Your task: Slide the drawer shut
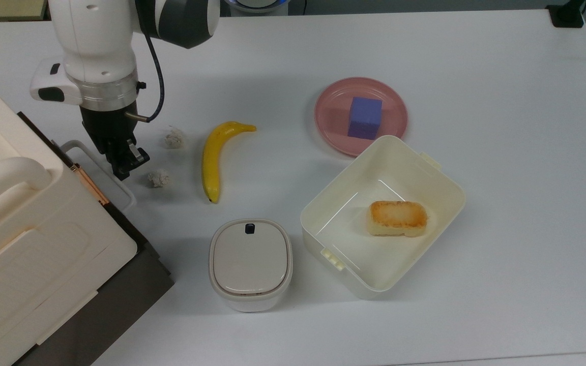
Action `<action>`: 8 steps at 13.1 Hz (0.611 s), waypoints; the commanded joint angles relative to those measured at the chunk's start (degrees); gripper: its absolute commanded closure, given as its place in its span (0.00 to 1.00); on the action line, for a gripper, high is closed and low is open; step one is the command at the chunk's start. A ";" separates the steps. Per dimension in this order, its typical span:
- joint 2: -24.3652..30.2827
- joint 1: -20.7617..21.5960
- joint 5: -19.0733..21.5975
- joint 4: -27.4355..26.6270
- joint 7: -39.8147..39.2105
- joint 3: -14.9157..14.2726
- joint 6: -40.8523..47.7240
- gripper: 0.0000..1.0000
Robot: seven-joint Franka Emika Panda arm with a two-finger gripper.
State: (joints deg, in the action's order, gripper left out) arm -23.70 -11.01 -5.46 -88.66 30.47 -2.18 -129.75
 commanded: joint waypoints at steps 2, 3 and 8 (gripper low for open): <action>-0.73 -0.15 -1.22 1.30 0.73 -0.28 -2.70 1.00; -0.73 -0.15 -1.48 1.30 0.64 -0.28 -2.70 1.00; -0.47 -0.24 -1.57 1.30 0.21 -0.28 -2.53 1.00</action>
State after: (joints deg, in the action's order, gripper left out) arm -23.84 -11.21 -5.79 -88.62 30.47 -2.18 -131.24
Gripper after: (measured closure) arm 0.996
